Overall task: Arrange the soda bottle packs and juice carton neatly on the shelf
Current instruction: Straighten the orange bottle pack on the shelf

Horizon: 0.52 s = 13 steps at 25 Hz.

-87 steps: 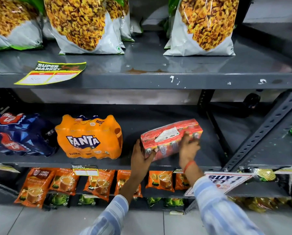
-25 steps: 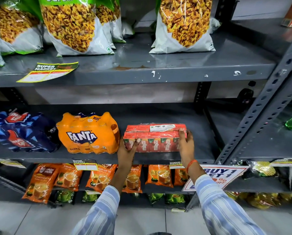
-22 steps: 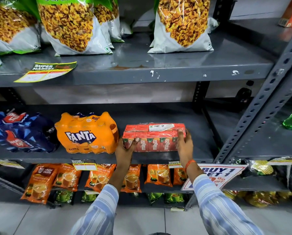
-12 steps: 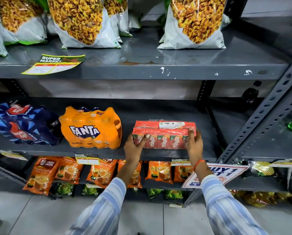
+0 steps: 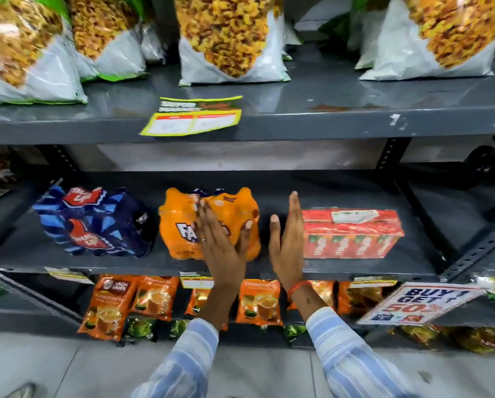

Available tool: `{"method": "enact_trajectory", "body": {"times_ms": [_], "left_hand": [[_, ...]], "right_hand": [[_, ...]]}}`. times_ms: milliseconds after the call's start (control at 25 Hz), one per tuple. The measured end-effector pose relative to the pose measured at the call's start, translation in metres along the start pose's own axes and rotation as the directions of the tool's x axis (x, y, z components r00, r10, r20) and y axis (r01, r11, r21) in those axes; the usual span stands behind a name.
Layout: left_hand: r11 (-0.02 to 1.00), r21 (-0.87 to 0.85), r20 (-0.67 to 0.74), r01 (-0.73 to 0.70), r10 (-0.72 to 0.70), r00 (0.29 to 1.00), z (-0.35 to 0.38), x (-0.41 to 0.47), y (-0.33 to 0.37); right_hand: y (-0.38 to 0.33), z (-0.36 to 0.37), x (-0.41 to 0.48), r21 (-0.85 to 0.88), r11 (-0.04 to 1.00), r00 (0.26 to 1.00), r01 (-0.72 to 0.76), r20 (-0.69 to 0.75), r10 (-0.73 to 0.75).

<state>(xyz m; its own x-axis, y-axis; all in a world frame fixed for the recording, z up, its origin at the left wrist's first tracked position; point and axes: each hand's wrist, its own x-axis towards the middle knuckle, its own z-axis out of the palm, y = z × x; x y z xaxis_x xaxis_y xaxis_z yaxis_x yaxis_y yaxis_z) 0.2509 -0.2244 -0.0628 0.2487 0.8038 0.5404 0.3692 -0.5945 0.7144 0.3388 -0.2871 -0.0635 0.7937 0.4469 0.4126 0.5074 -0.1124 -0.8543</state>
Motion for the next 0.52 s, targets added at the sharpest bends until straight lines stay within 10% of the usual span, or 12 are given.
{"method": "enact_trajectory", "body": {"times_ms": [200, 520], "left_hand": [[0.939, -0.147, 0.240, 0.309, -0.270, 0.933, -0.058, 0.051, -0.102], [0.907, -0.226, 0.352, 0.354, -0.263, 0.898, -0.070, 0.081, -0.124]], "right_hand": [[-0.010, 0.069, -0.017, 0.300, 0.884, 0.933, -0.358, 0.083, 0.350], [-0.019, 0.099, -0.023, 0.341, 0.853, 0.912, -0.395, 0.033, 0.409]]}}
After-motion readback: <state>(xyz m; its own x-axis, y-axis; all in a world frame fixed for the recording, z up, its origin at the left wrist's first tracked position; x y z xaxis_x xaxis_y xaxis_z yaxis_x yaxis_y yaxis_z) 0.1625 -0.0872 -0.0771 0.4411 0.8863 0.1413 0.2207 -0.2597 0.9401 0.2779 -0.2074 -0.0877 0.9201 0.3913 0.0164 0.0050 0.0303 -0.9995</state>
